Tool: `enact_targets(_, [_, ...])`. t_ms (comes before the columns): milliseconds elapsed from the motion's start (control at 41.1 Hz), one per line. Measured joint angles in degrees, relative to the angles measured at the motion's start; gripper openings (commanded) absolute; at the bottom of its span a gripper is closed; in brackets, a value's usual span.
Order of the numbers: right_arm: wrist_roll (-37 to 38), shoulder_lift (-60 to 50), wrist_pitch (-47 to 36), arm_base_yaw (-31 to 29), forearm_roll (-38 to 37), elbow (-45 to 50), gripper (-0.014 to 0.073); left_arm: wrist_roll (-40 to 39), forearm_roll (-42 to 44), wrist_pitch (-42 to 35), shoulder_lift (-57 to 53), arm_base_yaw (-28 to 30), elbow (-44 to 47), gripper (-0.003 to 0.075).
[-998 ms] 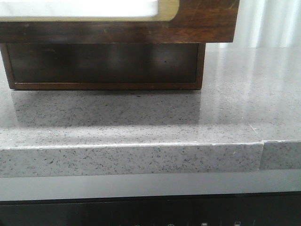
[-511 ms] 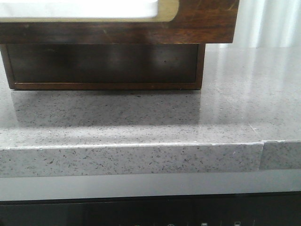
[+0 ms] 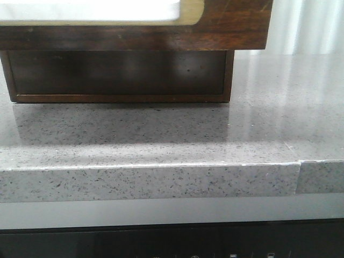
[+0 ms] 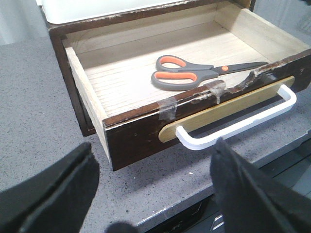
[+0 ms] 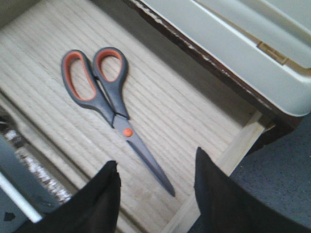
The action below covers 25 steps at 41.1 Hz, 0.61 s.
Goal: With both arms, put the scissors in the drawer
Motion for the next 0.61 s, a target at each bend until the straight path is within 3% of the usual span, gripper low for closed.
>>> enact_targets(292, [1.57,-16.9,-7.15,0.0,1.46,17.31,0.0385,0.0,0.0,0.0,0.0,0.0,0.0,0.048])
enact_targets(608, [2.04,-33.03,-8.72,0.0,1.5,31.31,0.0385,0.0,0.0,0.0,0.0,0.0,0.0,0.048])
